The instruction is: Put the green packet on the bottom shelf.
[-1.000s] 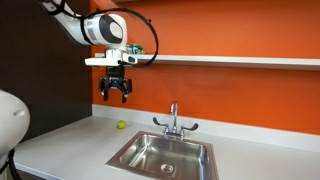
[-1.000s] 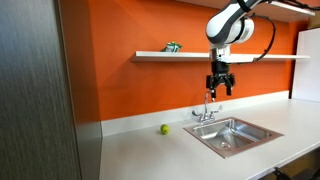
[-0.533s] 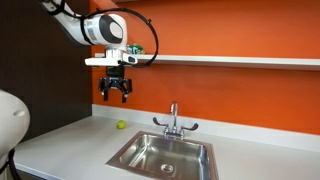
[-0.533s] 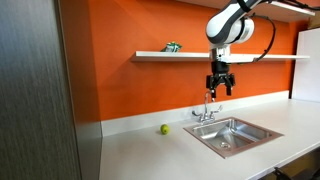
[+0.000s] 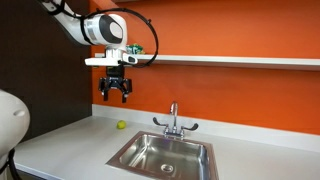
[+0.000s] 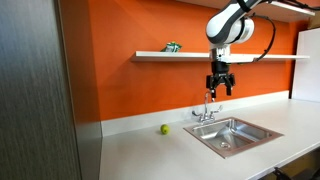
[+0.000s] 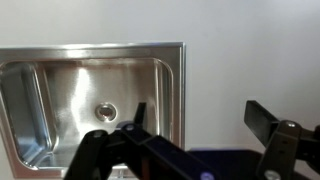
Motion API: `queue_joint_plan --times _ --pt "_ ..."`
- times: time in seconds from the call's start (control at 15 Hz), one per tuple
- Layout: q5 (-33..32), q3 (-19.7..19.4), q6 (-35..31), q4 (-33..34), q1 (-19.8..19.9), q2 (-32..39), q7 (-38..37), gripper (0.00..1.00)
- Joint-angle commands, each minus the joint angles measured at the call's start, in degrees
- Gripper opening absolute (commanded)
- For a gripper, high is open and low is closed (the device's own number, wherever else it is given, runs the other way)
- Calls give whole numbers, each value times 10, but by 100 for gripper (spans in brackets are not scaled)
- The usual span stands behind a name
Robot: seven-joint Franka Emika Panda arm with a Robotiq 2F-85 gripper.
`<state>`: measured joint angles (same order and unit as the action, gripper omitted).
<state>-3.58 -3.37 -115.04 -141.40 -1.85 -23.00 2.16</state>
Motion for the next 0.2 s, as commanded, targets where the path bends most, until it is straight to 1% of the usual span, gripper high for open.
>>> queue_joint_plan --times 0.0,0.13 --pt "4 9 1 1 9 0 3 100" --pt "4 9 1 1 9 0 3 100"
